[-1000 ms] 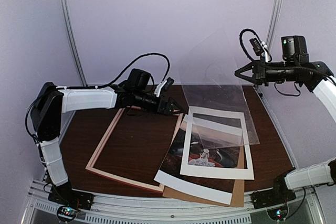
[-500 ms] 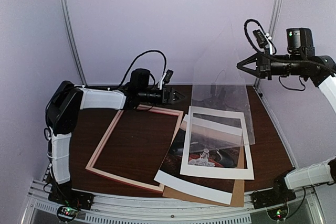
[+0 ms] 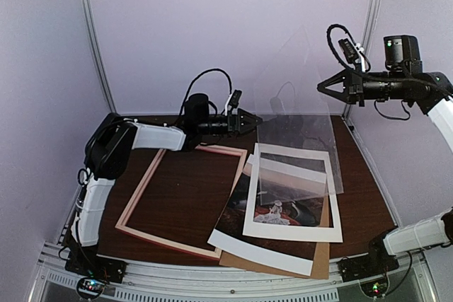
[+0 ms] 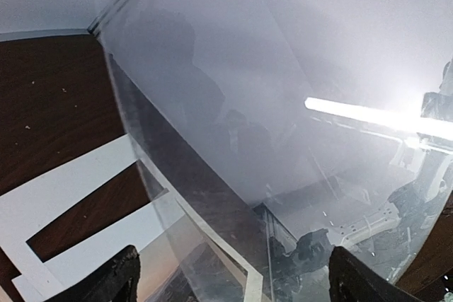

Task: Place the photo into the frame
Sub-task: Pass from the right arm to the left

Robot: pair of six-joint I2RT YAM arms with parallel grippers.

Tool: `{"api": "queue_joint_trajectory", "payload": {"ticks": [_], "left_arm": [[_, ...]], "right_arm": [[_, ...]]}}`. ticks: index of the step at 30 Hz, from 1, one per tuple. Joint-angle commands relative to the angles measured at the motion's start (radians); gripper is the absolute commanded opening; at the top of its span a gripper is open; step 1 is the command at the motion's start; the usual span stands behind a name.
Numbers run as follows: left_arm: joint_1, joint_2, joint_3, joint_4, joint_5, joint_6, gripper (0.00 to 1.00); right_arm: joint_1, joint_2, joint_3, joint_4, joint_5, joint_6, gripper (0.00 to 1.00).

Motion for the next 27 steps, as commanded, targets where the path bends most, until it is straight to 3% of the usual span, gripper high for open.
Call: {"api": "queue_joint_trajectory", "payload": {"ticks": [1,8,12,27], "left_arm": [[-0.025,0.033,0.069,0.119,0.069,-0.086,0.9],[-0.027,0.05,0.089,0.14,0.075,-0.121,0.8],[-0.026,0.047,0.082,0.189,0.091,-0.156,0.65],[0.02,-0.039,-0.119,0.354,0.093,-0.252,0.29]], "right_arm": [[0.006,-0.005,0.019,0.014,0.005,-0.004,0.0],[0.005,-0.007,0.026,-0.002,0.022,-0.014,0.0],[0.001,0.003,0.034,-0.053,0.079,-0.047,0.0],[-0.068,0.013,-0.032,-0.122,0.237,-0.11,0.0]]}}
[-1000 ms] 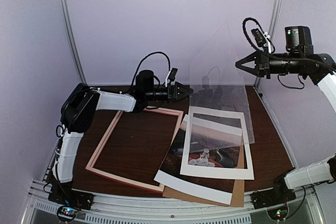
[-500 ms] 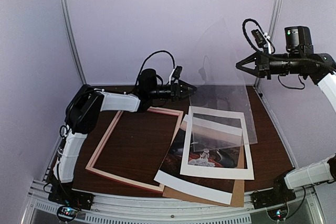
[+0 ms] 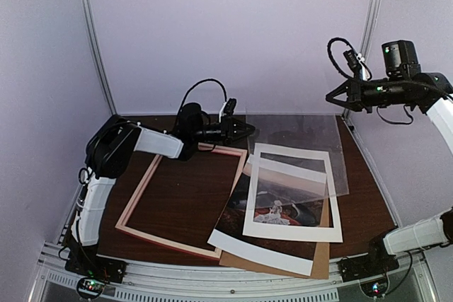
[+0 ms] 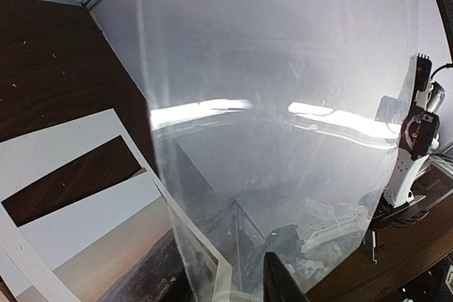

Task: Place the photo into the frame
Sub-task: Pass from the right arm to the left, then pass from the left arm to the right

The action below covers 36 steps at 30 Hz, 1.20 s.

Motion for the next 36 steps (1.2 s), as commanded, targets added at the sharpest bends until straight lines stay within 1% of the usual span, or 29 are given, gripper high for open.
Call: {"api": "queue_joint_trajectory", "payload": {"ticks": [1,7,8,13,17,20,25,30,36], "left_arm": [[0.005,-0.079,-0.044,0.118,0.027,-0.021,0.26],[0.022,-0.112,-0.09,0.134,0.023,-0.036,0.01],[0.025,-0.118,-0.096,0.132,0.022,-0.038,0.0],[0.042,-0.177,-0.149,0.133,0.028,-0.04,0.0],[0.044,-0.241,-0.188,0.109,0.033,-0.044,0.0],[0.044,-0.282,-0.222,0.133,0.039,-0.074,0.0],[0.041,-0.331,-0.252,0.209,0.039,-0.153,0.0],[0.025,-0.347,-0.249,0.251,0.051,-0.207,0.0],[0.014,-0.367,-0.262,0.256,0.058,-0.215,0.0]], "right_arm": [[-0.019,0.008,-0.029,-0.005,0.069,-0.03,0.0],[-0.024,0.017,-0.096,0.041,0.065,-0.019,0.0],[-0.024,0.019,-0.107,0.048,0.063,-0.018,0.0],[-0.025,0.006,-0.168,0.081,0.107,-0.04,0.0],[-0.025,-0.014,-0.238,0.153,0.093,-0.046,0.08],[-0.025,-0.024,-0.281,0.206,0.079,-0.051,0.1],[-0.025,-0.036,-0.342,0.288,0.052,-0.058,0.11],[-0.025,-0.04,-0.366,0.339,0.026,-0.077,0.16],[-0.025,-0.046,-0.372,0.373,0.026,-0.103,0.22]]}}
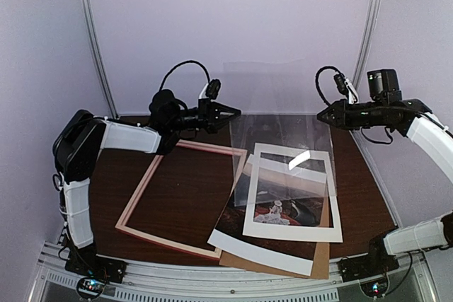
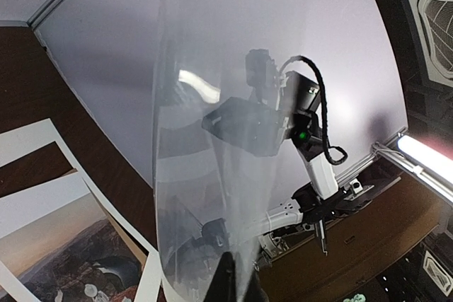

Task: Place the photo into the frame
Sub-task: Pass from the left arm to the right

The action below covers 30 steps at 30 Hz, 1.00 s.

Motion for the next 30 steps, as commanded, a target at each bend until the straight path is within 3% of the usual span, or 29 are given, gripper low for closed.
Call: {"api": "queue_joint_trajectory", "payload": {"ticks": [1,7,14,20,23,27,28,30], "left_arm": [[-0.015,-0.057,-0.019,0.094,0.006,-0.024,0.0],[-0.016,-0.073,-0.035,0.102,0.009,-0.024,0.0],[-0.016,-0.072,-0.049,0.1,0.017,-0.018,0.0],[-0.013,-0.071,-0.053,0.067,0.023,0.003,0.0],[0.005,-0.077,-0.069,0.034,0.016,0.019,0.0],[0.047,-0.118,-0.122,-0.131,-0.015,0.118,0.0],[0.057,-0.138,-0.135,-0.208,-0.028,0.175,0.04],[0.074,-0.191,-0.149,-0.423,-0.071,0.32,0.22]], "right_arm": [[0.001,-0.021,-0.012,0.063,-0.043,-0.027,0.23],[0.0,-0.003,-0.015,0.067,-0.047,-0.028,0.24],[-0.008,0.009,-0.018,0.096,-0.102,-0.002,0.15],[-0.017,0.014,-0.017,0.113,-0.148,0.019,0.01],[-0.037,0.004,-0.018,0.099,-0.135,0.031,0.0],[-0.065,-0.011,-0.022,0.086,-0.121,0.07,0.0],[-0.066,-0.014,-0.019,0.079,-0.118,0.078,0.0],[-0.066,-0.017,-0.015,0.071,-0.125,0.095,0.0]]}}
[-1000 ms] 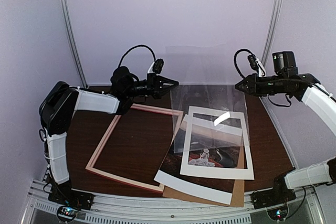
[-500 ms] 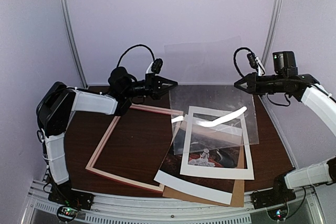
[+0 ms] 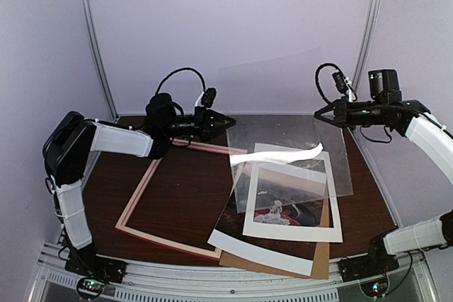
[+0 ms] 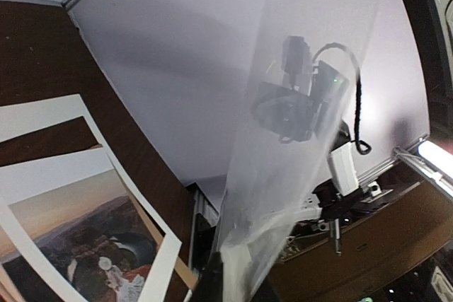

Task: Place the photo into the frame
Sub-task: Pass from the left arm to the right, then adjust the frame body at the center of the board.

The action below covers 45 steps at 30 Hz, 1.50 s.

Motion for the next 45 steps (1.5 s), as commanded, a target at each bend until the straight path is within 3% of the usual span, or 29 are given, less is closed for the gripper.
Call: {"api": "queue_joint_trajectory", "payload": {"ticks": [1,3,7,10,13,20,25,35,45], "left_arm": [[0.068,-0.136,-0.03,-0.445,-0.088,0.325,0.34],[0.08,-0.195,0.008,-0.774,-0.197,0.539,0.54],[0.086,-0.279,0.129,-1.401,-0.763,0.889,0.71],[0.102,-0.278,0.172,-1.574,-1.061,0.979,0.81],[0.143,-0.208,0.215,-1.705,-1.188,1.009,0.83],[0.235,-0.018,0.242,-1.821,-1.294,1.025,0.86],[0.263,0.053,0.271,-1.841,-1.296,1.034,0.83],[0.287,0.108,0.237,-1.779,-1.136,1.047,0.49],[0.283,-0.014,0.001,-1.579,-0.988,0.953,0.3]], "right_arm": [[-0.028,-0.032,-0.001,-0.001,0.034,0.053,0.0],[-0.028,-0.039,0.001,-0.013,0.034,0.06,0.0],[-0.026,-0.057,0.006,-0.053,0.061,0.063,0.0],[-0.025,-0.07,0.008,-0.063,0.055,0.077,0.0],[-0.023,-0.081,0.026,-0.08,0.043,0.087,0.0],[-0.017,-0.089,0.064,-0.089,0.002,0.105,0.0],[-0.01,-0.076,0.042,-0.064,-0.018,0.116,0.0],[-0.006,-0.065,0.041,-0.075,0.0,0.113,0.0],[-0.005,-0.045,0.062,-0.111,0.024,0.099,0.0]]}}
